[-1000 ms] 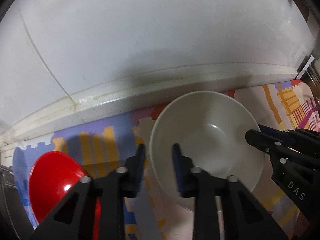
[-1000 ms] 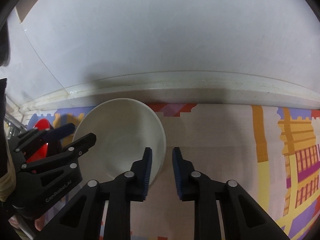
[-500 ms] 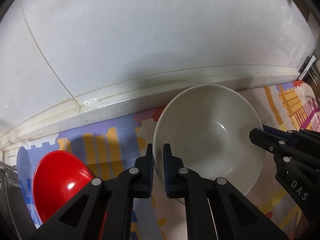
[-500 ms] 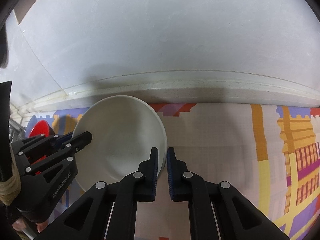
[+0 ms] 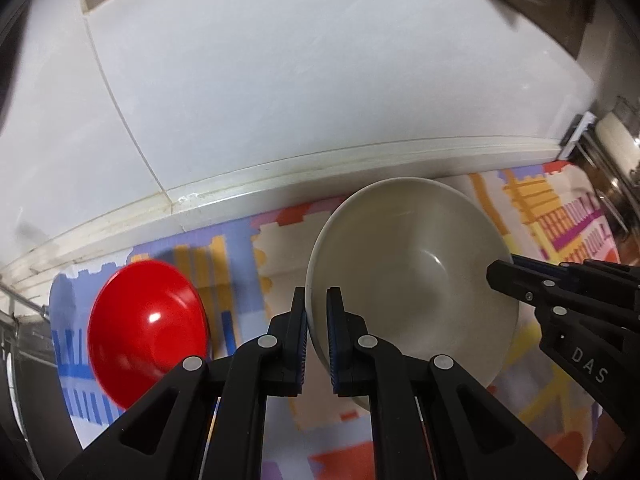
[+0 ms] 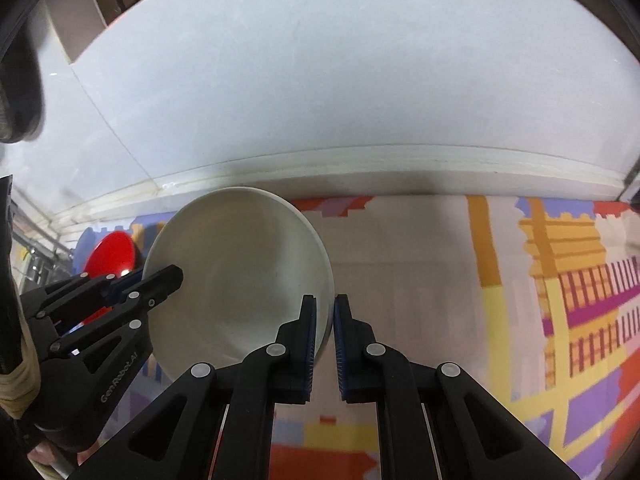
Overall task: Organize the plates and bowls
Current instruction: 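Lift the white bowl with both grippers and carry it to the pink bowl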
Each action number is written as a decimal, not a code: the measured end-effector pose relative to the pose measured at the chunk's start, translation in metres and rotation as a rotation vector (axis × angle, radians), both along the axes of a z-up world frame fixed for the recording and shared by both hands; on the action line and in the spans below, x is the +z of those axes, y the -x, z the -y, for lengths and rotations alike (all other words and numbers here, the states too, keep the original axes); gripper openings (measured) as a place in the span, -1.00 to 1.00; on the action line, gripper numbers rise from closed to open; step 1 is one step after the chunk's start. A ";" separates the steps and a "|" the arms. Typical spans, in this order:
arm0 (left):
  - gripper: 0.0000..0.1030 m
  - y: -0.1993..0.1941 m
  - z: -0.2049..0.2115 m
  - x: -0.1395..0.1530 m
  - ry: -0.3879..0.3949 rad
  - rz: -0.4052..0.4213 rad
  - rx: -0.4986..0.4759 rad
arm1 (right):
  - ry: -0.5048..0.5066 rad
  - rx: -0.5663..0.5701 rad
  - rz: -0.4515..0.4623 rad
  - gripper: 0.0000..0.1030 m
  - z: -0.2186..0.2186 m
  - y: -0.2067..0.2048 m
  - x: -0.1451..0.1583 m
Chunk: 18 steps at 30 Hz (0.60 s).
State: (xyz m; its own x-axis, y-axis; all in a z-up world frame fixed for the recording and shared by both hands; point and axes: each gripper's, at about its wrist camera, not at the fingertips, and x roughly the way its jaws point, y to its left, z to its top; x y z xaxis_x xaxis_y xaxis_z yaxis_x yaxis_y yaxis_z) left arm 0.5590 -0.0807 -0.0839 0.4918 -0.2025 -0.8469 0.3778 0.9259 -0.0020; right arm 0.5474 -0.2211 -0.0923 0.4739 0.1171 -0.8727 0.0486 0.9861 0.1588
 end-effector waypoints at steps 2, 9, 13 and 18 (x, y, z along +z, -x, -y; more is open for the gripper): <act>-0.79 0.014 -0.001 0.007 0.016 0.006 -0.002 | -0.004 -0.007 -0.001 -0.80 0.002 0.010 0.005; -0.79 0.056 0.006 0.020 0.057 0.010 -0.017 | -0.006 -0.030 0.023 -0.80 0.012 0.058 0.026; -0.79 0.081 0.013 0.029 0.061 0.008 -0.039 | 0.012 -0.054 0.056 -0.80 0.017 0.088 0.039; -0.79 0.110 0.024 0.036 0.068 0.004 -0.084 | 0.021 -0.087 0.067 -0.80 0.027 0.122 0.049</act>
